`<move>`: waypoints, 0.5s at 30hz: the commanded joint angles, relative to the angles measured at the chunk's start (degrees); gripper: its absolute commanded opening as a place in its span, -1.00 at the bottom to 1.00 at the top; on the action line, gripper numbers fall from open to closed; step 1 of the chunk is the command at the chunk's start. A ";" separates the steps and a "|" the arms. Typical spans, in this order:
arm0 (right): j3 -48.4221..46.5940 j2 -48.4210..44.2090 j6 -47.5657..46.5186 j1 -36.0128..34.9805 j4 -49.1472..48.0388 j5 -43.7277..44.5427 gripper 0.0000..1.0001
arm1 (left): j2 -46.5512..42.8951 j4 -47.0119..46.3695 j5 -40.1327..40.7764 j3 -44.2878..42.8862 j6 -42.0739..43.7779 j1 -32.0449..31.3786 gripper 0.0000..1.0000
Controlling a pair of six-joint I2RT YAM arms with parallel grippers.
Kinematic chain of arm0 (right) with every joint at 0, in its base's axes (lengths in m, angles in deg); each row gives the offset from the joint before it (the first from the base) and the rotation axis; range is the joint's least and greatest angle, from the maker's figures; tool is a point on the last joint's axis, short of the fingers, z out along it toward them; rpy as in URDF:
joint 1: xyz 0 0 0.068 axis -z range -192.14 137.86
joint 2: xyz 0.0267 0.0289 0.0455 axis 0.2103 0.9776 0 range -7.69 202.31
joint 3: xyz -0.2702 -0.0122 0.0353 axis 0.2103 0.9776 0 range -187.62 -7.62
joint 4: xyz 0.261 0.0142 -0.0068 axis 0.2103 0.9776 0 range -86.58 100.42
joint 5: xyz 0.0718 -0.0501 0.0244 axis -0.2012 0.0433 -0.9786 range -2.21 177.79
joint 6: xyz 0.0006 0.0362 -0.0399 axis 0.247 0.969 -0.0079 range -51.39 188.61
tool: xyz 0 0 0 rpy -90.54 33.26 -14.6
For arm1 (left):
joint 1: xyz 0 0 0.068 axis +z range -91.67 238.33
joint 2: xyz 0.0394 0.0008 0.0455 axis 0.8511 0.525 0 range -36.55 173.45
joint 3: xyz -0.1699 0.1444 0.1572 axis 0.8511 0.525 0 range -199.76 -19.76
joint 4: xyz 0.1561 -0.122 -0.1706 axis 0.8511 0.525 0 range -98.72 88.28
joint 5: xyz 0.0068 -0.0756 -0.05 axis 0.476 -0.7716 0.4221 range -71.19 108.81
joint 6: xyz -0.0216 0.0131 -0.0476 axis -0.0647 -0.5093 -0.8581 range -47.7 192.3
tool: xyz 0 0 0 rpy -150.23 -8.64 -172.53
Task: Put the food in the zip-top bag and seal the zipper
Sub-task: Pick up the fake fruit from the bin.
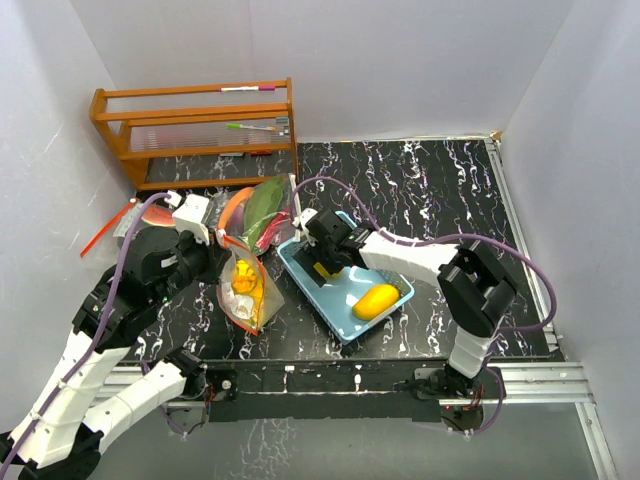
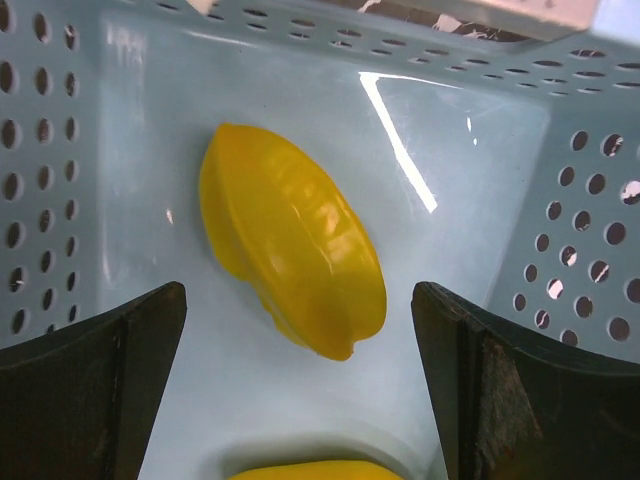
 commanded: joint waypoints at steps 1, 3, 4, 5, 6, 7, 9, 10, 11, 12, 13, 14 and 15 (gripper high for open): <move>0.38 1.59 -4.53 1.03 -1.72 -1.82 1.00 | -0.61 -0.55 0.78 -0.28 0.74 -0.02 -1.00; 1.19 2.42 -4.68 1.13 -3.94 -1.70 1.00 | -0.53 -0.89 0.72 0.10 0.53 -0.06 -1.00; 1.35 2.83 -4.79 1.22 -4.88 -1.55 1.00 | -0.46 -1.13 0.51 0.25 0.44 -0.04 -1.00; 1.56 3.31 -4.90 1.25 -6.04 -1.46 1.00 | -0.31 -1.25 0.35 0.30 0.40 -0.06 -1.00; 1.82 3.66 -5.00 1.26 -7.22 -1.24 1.00 | -0.15 -1.25 0.23 0.31 0.39 -0.04 -1.00; 1.82 4.12 -4.94 1.38 -8.06 -0.88 1.00 | -0.09 -1.34 0.22 0.26 0.39 -0.04 -1.00; 1.42 5.40 -5.02 1.49 -8.85 0.03 1.00 | 0.24 -1.26 0.19 0.07 0.39 -0.04 -1.00; 1.20 5.94 -4.95 1.50 -9.01 0.45 1.00 | 0.27 -1.22 0.28 -0.02 0.47 -0.04 -1.00; 1.21 6.26 -4.94 1.50 -9.64 0.51 1.00 | 0.18 -1.21 0.34 -0.04 0.60 -0.05 -1.00; 1.46 6.32 -4.86 1.50 -10.54 0.20 1.00 | 0.16 -1.17 0.39 -0.04 0.65 -0.05 -1.00; 1.88 6.11 -4.74 1.45 -11.65 -0.36 1.00 | 0.14 -1.09 0.47 -0.07 0.73 -0.08 -1.00; 2.46 5.60 -4.60 1.49 -12.90 -0.77 1.00 | 0.18 -1.00 0.62 -0.12 0.82 -0.04 -1.00; 3.00 5.04 -4.53 1.50 -14.07 -0.97 1.00 | 0.18 -0.89 0.75 -0.13 0.83 -0.04 -1.00</move>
